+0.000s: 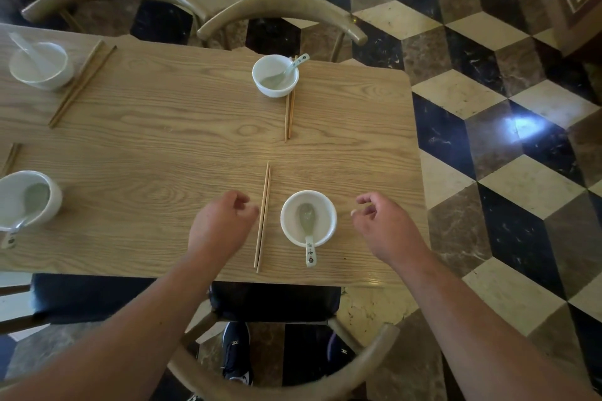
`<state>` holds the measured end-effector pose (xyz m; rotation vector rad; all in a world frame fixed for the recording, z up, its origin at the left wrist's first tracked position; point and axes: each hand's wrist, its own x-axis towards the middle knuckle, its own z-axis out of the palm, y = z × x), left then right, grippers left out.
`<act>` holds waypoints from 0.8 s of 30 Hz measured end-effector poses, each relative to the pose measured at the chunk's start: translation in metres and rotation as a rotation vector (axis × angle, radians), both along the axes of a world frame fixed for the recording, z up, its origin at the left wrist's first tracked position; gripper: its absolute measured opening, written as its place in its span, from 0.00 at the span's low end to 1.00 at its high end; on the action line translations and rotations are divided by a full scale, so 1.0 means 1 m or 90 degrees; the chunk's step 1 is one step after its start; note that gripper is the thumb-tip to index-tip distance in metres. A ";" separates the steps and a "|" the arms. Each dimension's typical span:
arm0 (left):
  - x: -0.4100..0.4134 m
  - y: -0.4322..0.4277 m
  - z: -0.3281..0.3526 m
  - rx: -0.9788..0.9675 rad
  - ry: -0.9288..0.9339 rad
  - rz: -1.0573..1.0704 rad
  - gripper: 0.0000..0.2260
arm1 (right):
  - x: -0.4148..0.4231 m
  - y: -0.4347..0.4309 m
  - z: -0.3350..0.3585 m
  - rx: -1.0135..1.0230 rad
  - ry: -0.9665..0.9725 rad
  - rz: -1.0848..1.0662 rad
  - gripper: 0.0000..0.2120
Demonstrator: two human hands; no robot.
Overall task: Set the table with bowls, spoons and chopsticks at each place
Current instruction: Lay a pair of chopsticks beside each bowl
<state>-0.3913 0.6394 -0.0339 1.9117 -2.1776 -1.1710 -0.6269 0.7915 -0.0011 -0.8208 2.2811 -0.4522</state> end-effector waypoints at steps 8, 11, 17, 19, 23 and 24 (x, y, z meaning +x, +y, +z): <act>-0.122 0.043 0.091 -0.097 -0.072 -0.158 0.37 | -0.105 0.034 0.052 -0.024 0.121 0.255 0.36; -0.174 0.075 0.115 -0.111 -0.093 -0.117 0.35 | -0.165 0.054 0.076 -0.038 0.109 0.312 0.34; -0.272 0.133 0.144 -0.142 -0.094 -0.050 0.32 | -0.287 0.089 0.133 -0.041 0.132 0.416 0.31; -0.296 0.141 0.151 -0.151 -0.110 -0.050 0.36 | -0.318 0.084 0.148 -0.045 0.146 0.442 0.31; -0.333 0.136 0.167 -0.142 -0.135 -0.004 0.39 | -0.357 0.048 0.165 -0.045 0.187 0.526 0.34; -0.341 0.132 0.169 -0.141 -0.135 0.013 0.39 | -0.364 0.034 0.165 -0.041 0.190 0.544 0.34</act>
